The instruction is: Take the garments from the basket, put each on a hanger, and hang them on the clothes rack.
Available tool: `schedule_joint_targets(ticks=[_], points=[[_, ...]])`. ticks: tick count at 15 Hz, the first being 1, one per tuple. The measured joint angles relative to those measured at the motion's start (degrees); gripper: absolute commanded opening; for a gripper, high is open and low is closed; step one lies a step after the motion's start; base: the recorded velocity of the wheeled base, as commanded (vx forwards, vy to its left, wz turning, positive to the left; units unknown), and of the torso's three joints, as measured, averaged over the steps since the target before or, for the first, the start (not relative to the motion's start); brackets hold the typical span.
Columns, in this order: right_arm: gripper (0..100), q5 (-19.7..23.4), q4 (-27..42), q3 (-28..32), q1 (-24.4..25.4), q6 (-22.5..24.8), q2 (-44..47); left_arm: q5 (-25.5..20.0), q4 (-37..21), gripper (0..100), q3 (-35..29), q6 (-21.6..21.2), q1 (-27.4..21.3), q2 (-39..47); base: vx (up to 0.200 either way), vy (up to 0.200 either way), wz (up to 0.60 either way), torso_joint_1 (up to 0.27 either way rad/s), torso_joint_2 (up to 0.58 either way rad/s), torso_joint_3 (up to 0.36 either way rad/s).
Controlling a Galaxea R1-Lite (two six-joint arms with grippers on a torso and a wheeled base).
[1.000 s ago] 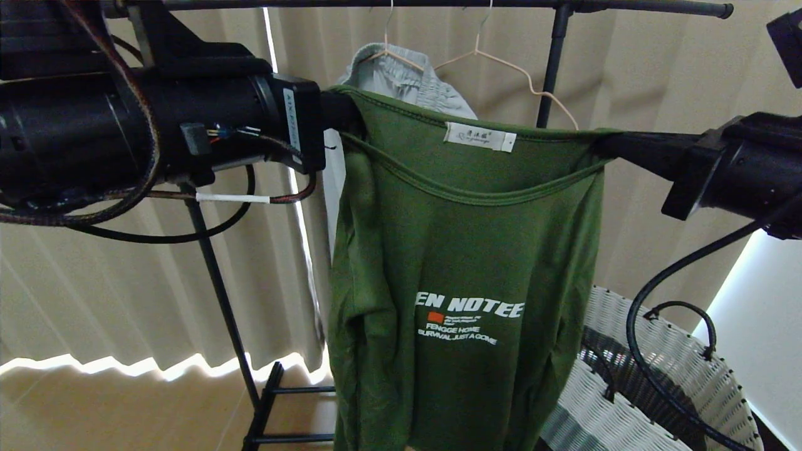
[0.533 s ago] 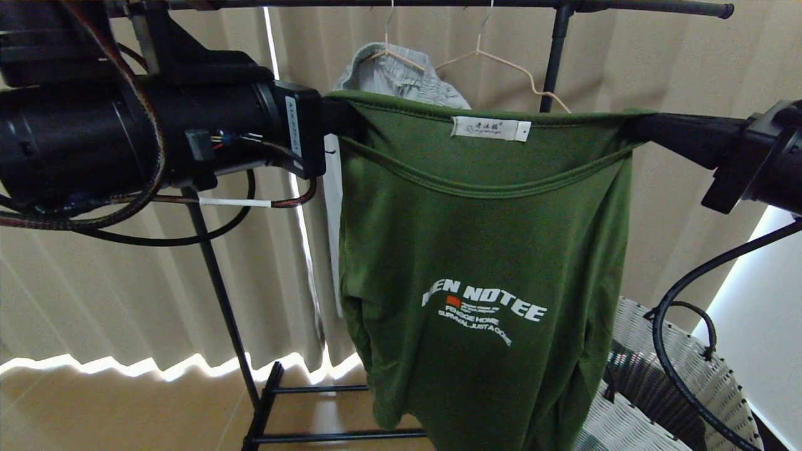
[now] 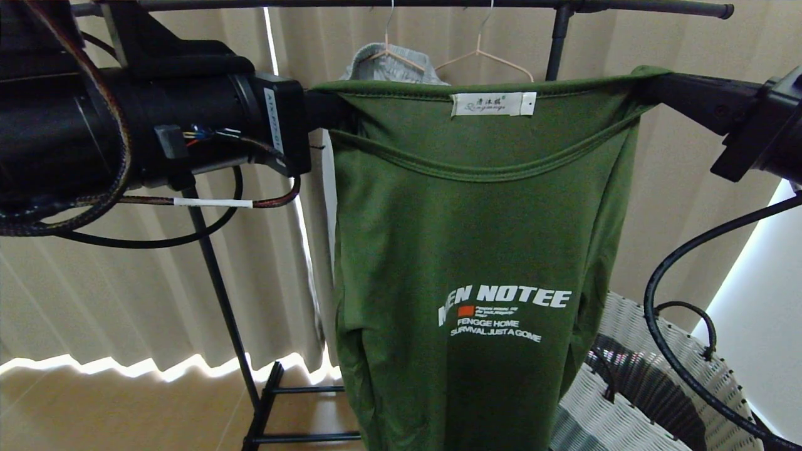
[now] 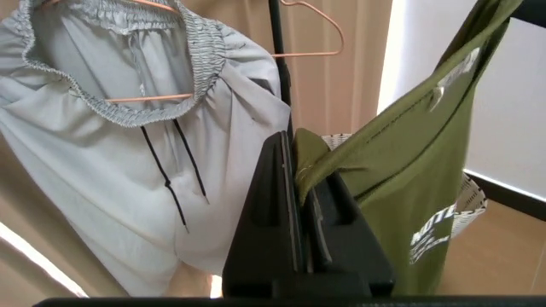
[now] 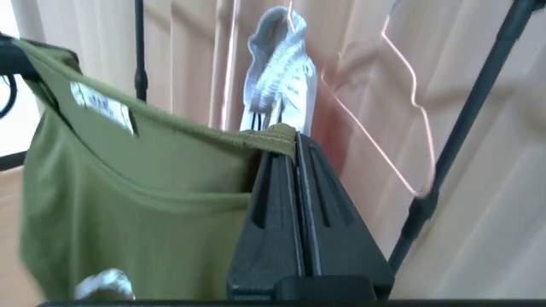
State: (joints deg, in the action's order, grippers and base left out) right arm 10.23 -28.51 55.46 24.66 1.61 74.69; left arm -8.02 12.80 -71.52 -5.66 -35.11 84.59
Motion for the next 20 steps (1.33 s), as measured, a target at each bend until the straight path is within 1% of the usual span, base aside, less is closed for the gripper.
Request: schedule_joint_targets(ticks=[6,7,11,13,15,17,18,20], points=[[0,0.04,-0.13,-0.05,-0.07,0.11,0.88,0.01,0.0,0,1.29,-0.28,0.0,-0.78,0.0,0.0,0.0,0.0,0.0,0.0],[100,0.04,0.2,-0.2,-0.05,0.17,0.94,0.0,0.0,0,1.33,-0.3,0.07,-0.83,0.0,0.0,0.0,0.0,0.0,0.0],[100,0.02,0.0,-0.63,-0.05,0.22,1.05,0.06,-0.18,0,1.4,-0.39,0.07,-0.83,0.0,0.0,0.0,0.0,0.0,0.0],[100,0.02,-0.22,-2.36,-0.05,0.22,1.07,0.83,-0.35,0,1.51,-0.39,0.22,-0.77,0.0,0.0,0.0,0.0,0.0,0.0],[100,0.11,-0.55,-4.57,0.17,0.2,1.0,3.01,-0.44,0,2.06,-0.46,0.28,-0.66,0.0,0.0,0.0,0.0,0.0,0.0],[100,0.17,-1.84,-7.03,2.12,-0.05,0.99,9.63,-0.51,0,3.04,-1.49,0.33,-0.26,0.0,0.0,0.0,0.0,0.0,0.0],[100,0.3,-3.12,-8.63,3.28,-0.05,1.11,11.85,-0.65,0,3.63,-1.8,0.3,0.06,0.0,0.0,0.0,0.0,0.0,0.0],[100,1.4,-6.77,-10.39,4.77,0.0,1.68,13.85,-1.08,0,4.83,-2.04,0.33,0.5,0.0,0.0,0.0,0.0,0.0,0.0]])
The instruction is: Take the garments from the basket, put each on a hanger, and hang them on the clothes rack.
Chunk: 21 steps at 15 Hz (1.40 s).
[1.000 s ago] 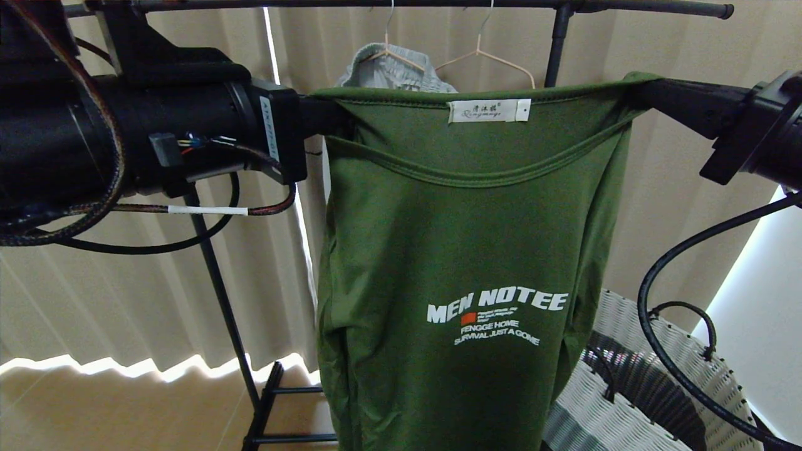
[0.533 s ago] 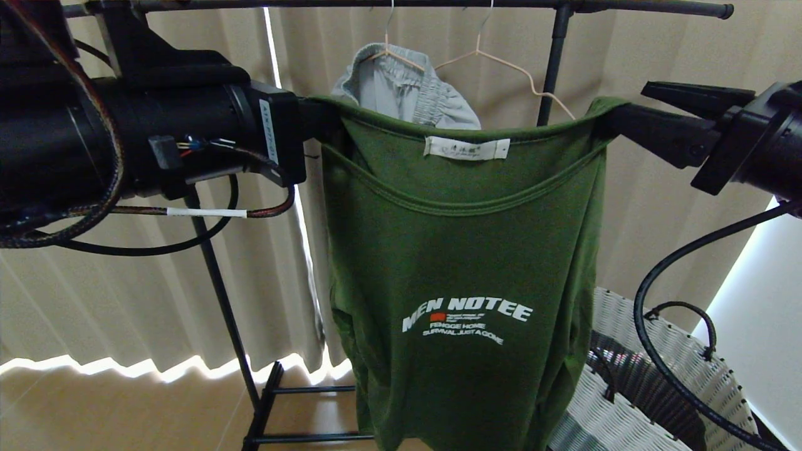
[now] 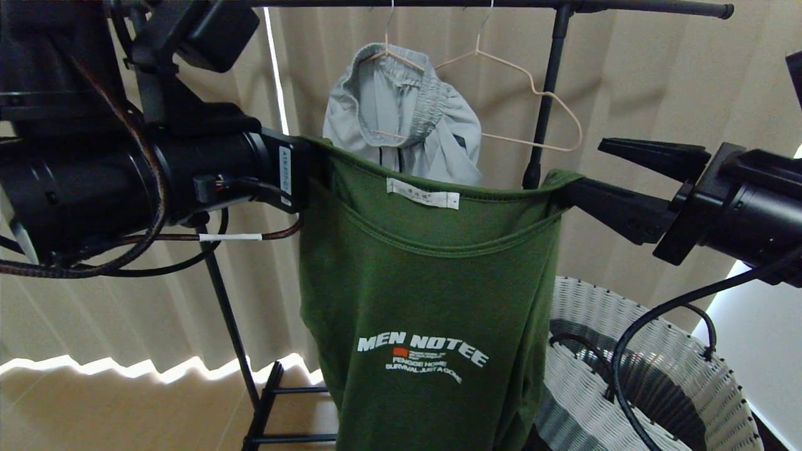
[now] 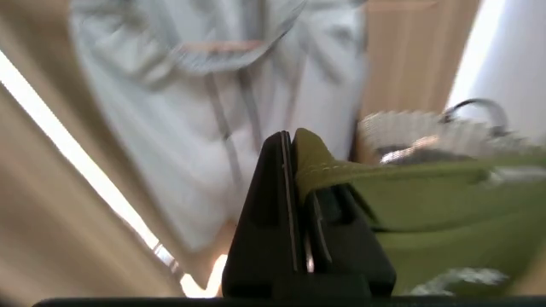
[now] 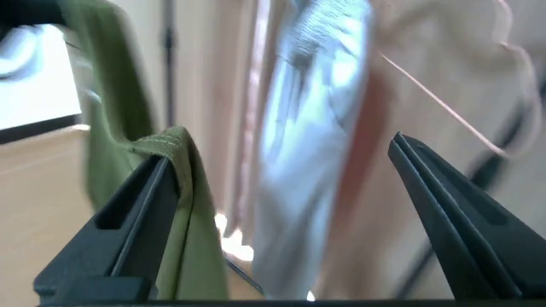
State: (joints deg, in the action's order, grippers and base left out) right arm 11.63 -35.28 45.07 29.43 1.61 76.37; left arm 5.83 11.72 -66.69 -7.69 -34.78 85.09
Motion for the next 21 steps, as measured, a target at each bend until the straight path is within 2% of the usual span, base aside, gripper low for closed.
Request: schedule_joint_targets(ticks=[3,10,17,19,21], points=[[100,0.82,-0.71,-1.19,0.45,0.02,0.22,2.73,-0.44,0,2.58,-0.67,0.91,0.27,0.0,0.0,0.0,0.0,0.0,0.0],[100,1.12,-0.74,-3.29,0.52,-0.05,-0.91,3.01,0.02,0,6.67,-3.5,6.84,0.4,0.0,0.0,0.0,0.0,0.0,0.0],[100,0.99,-0.09,-7.58,0.52,0.06,-3.61,3.01,1.15,0,9.34,-3.61,8.41,-0.15,0.0,0.0,0.0,0.0,0.0,0.0],[100,0.62,1.07,-9.08,-0.77,0.9,-4.0,3.04,1.12,0,10.47,-3.79,8.81,-1.44,0.0,0.0,0.0,0.0,0.0,0.0],[100,0.4,2.35,-12.67,-4.29,3.91,-5.02,3.01,1.11,0,13.84,-4.16,10.78,-5.08,0.0,0.0,0.0,0.0,0.0,0.0]])
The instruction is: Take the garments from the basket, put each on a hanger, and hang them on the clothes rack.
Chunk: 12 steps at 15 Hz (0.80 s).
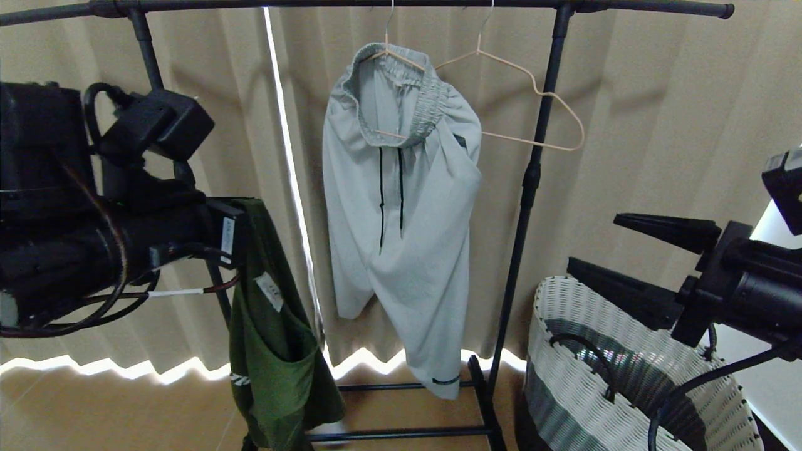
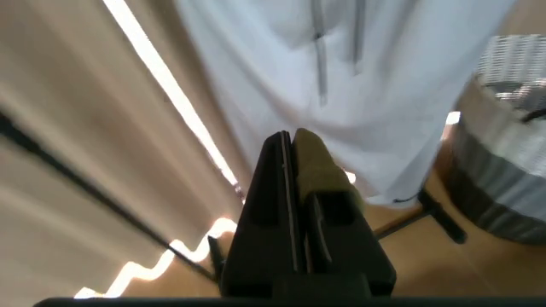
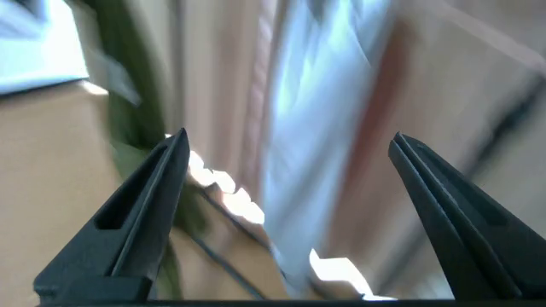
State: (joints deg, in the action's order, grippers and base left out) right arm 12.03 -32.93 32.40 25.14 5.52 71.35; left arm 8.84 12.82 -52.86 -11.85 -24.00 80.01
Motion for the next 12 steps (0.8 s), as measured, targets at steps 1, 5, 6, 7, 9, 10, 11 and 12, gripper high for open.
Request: schedule_joint_targets(ticks=[1,5,6,7,9,10,11,12], points=[[100,-0.05,0.26,-2.19,-1.52,1.34,-0.99,0.0,-0.1,0,2.62,-0.49,1.44,-2.47,0.0,0.0,0.0,0.0,0.0,0.0],[100,-1.41,0.3,-10.67,-7.91,1.95,-7.0,-0.41,-0.16,0,14.43,-3.1,8.52,-15.73,0.0,0.0,0.0,0.0,0.0,0.0],[100,-1.52,0.28,-12.84,-9.35,2.0,-8.42,-0.52,-0.16,0,17.03,-3.34,10.64,-19.15,0.0,0.0,0.0,0.0,0.0,0.0],[100,-1.56,0.33,-15.37,-10.51,2.05,-9.73,-0.72,-0.11,0,19.72,-3.52,12.79,-22.38,0.0,0.0,0.0,0.0,0.0,0.0],[100,-1.72,0.2,-19.29,-12.37,2.08,-11.81,-1.87,0.17,0,23.43,-2.84,15.49,-27.23,0.0,0.0,0.0,0.0,0.0,0.0],[100,-2.07,0.15,-21.43,-13.18,2.05,-12.46,-2.93,0.2,0,25.77,-0.88,15.99,-29.14,0.0,0.0,0.0,0.0,0.0,0.0],[100,-2.4,0.13,-22.95,-14.37,2.05,-12.95,-3.94,0.09,0,28.77,2.33,16.4,-31.13,0.0,0.0,0.0,0.0,0.0,0.0],[100,-2.82,0.0,-23.26,-15.88,2.06,-13.14,-4.61,0.11,0,30.82,6.0,16.54,-32.68,0.0,0.0,0.0,0.0,0.0,0.0]])
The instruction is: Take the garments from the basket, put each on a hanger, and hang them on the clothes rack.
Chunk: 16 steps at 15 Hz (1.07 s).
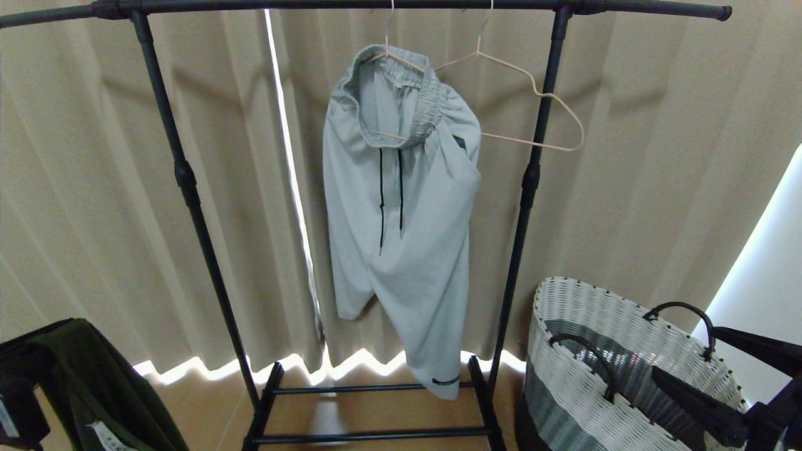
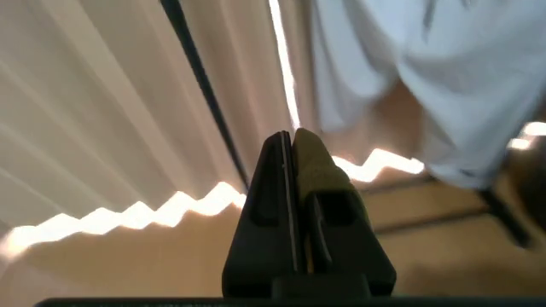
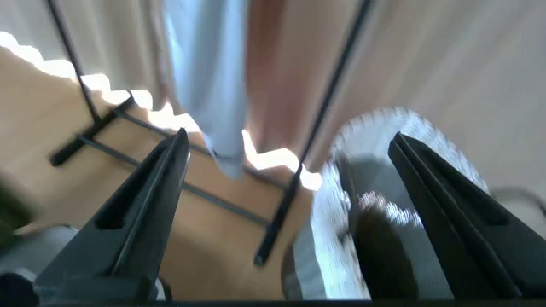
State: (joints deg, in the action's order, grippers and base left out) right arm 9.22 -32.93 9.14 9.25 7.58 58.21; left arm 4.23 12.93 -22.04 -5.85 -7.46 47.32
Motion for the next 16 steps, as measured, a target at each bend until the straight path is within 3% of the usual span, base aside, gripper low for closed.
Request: schedule_joint_targets(ticks=[6,10,13,16], points=[[100,-0.52,-0.09,0.24,-2.67,1.04,-0.24,-0.93,-0.02,0,3.17,0.88,0.72,-3.12,0.0,0.0,0.0,0.0,0.0,0.0],[100,-0.55,-0.09,0.02,-5.03,2.93,-0.27,-1.33,-0.02,0,3.66,0.74,4.72,-3.8,0.0,0.0,0.0,0.0,0.0,0.0],[100,-0.52,-0.05,-0.77,-5.68,4.32,-0.35,-4.23,0.04,0,4.21,0.63,5.27,-4.69,0.0,0.0,0.0,0.0,0.0,0.0],[100,-0.55,-0.02,-1.55,-5.9,4.24,-1.02,-4.36,0.04,0,4.22,0.61,6.52,-5.4,0.0,0.0,0.0,0.0,0.0,0.0]])
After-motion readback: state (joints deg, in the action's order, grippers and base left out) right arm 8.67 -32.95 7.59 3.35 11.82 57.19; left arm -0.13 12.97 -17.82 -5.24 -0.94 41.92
